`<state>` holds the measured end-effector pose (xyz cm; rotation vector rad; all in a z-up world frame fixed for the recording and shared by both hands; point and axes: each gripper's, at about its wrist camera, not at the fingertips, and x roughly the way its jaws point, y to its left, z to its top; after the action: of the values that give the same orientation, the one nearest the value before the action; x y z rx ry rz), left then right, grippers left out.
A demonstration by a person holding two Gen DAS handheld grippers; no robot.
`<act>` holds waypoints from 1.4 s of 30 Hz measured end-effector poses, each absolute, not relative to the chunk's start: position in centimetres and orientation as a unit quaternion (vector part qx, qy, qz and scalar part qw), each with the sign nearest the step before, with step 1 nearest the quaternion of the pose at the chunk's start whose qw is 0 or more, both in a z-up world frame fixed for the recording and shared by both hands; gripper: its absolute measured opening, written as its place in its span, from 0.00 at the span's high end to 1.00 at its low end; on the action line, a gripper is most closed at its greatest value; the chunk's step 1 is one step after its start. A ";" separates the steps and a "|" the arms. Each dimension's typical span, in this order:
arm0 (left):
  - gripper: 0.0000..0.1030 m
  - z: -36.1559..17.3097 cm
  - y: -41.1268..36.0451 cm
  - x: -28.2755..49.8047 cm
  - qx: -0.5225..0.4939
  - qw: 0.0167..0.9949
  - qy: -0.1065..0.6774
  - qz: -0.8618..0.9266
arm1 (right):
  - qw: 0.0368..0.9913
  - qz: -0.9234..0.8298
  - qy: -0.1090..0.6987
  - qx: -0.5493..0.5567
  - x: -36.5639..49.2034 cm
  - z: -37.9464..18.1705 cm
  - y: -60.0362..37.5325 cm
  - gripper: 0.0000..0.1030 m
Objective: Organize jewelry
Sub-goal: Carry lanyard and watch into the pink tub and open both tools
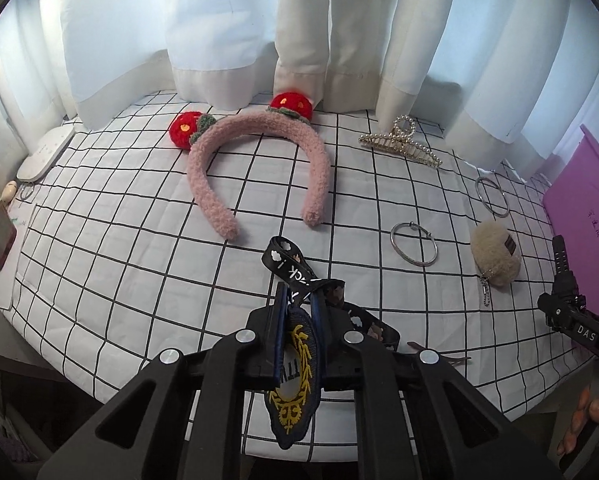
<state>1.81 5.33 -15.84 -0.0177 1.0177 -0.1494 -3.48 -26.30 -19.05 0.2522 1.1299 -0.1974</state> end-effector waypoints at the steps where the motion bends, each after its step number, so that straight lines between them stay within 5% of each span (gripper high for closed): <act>1: 0.89 -15.1 5.1 1.9 -0.010 0.874 0.481 -0.074 | 0.836 -0.090 0.528 0.119 -3.5 -18.4 -26.2 0.35; 13: 0.89 -5.0 -1.6 2.4 0.019 0.906 0.398 -0.140 | 0.890 -0.073 0.434 0.122 -3.8 -7.4 -27.4 0.35; 25: 0.89 3.1 -17.0 1.3 0.042 0.904 0.322 -0.279 | 0.908 -0.163 0.360 0.137 -7.8 0.9 -38.4 0.35; 34: 0.89 5.0 -30.5 0.2 0.056 0.881 0.314 -0.349 | 0.888 -0.198 0.391 0.142 -9.7 -0.2 -48.1 0.35; 42: 0.89 0.0 -40.5 0.7 0.101 0.849 0.382 -0.351 | 0.857 -0.181 0.451 0.169 -8.7 -5.2 -53.4 0.35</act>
<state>0.74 -40.50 -0.03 0.2123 0.8045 -0.7396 -8.67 -53.36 -5.18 0.3550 0.9485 -0.3800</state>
